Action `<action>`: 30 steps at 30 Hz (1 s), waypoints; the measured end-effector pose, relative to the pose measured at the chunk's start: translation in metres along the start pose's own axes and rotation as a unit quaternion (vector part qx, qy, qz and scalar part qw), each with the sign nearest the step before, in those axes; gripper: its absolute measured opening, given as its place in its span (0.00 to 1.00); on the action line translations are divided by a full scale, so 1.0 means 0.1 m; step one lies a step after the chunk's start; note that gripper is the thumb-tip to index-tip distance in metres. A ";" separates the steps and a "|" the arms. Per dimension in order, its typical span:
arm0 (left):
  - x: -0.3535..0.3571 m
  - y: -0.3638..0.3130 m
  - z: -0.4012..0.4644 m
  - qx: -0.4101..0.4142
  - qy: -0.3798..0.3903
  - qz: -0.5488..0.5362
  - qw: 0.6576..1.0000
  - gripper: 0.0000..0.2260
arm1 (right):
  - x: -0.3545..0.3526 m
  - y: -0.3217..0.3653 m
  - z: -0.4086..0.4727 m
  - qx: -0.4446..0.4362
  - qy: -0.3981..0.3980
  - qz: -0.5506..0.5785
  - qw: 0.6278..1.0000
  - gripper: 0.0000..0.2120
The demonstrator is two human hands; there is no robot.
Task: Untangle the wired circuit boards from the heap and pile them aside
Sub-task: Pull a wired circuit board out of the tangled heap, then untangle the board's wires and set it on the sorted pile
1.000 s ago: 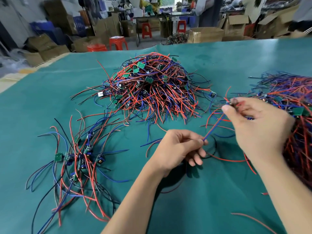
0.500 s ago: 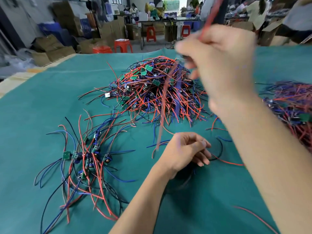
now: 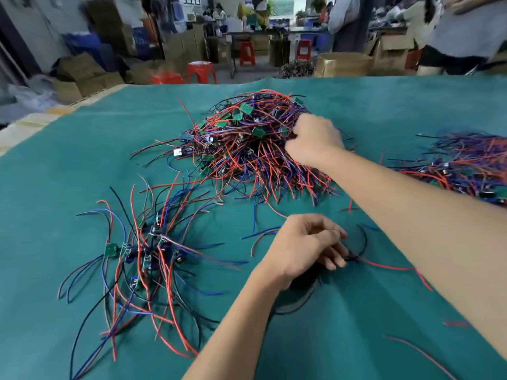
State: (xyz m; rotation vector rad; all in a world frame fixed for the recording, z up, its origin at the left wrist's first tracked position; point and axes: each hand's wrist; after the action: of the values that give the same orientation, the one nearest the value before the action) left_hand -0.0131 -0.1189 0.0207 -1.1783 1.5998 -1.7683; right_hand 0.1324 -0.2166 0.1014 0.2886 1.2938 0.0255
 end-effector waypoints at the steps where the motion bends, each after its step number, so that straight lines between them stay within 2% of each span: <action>1: 0.00 0.00 0.00 0.001 0.001 -0.002 1.000 0.09 | 0.05 -0.11 -0.05 0.019 0.010 -0.016 1.000 0.18; 3: 0.00 0.00 0.01 0.002 0.001 -0.002 1.000 0.08 | 0.20 -0.34 -0.16 0.045 0.061 -0.031 0.997 0.24; 4: 0.00 0.00 0.00 0.001 0.001 -0.004 1.000 0.08 | 0.24 -0.39 -0.21 0.049 0.069 -0.025 0.996 0.23; 8: 0.01 -0.01 0.00 -0.002 0.001 -0.012 1.000 0.07 | 0.31 -0.43 -0.25 0.069 -0.014 0.030 0.997 0.09; 19: -0.01 -0.01 0.01 -0.001 -0.006 -0.015 1.000 0.07 | 0.01 -0.60 -0.37 0.067 -0.001 0.139 0.988 0.07; 23: -0.01 -0.02 0.04 -0.002 -0.032 -0.064 0.997 0.06 | -0.17 -0.75 -0.75 0.043 0.026 0.294 0.955 0.10; 26: -0.03 -0.05 0.08 -0.013 -0.067 -0.155 0.986 0.14 | -0.25 -0.86 -1.16 0.012 0.036 0.381 0.924 0.08; 28: -0.04 -0.06 0.09 -0.024 -0.084 -0.196 0.977 0.21 | -0.23 -0.91 -1.41 -0.027 0.052 0.380 0.923 0.09; 30: -0.05 -0.06 0.09 -0.023 -0.101 -0.207 0.973 0.20 | -0.18 -0.94 -1.61 -0.064 0.058 0.365 0.927 0.08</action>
State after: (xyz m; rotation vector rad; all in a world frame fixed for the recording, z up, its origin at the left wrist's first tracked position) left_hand -0.0017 -0.1189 0.0242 -1.7549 1.3514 -1.7865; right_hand -0.0391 -0.2782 0.0577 0.6503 1.2318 0.7684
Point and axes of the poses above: each hand's wrist, its own z-axis towards the middle knuckle, its own x-axis out of the palm, y = z × x, and after that the axes turned 9 degrees about -z, right-handed
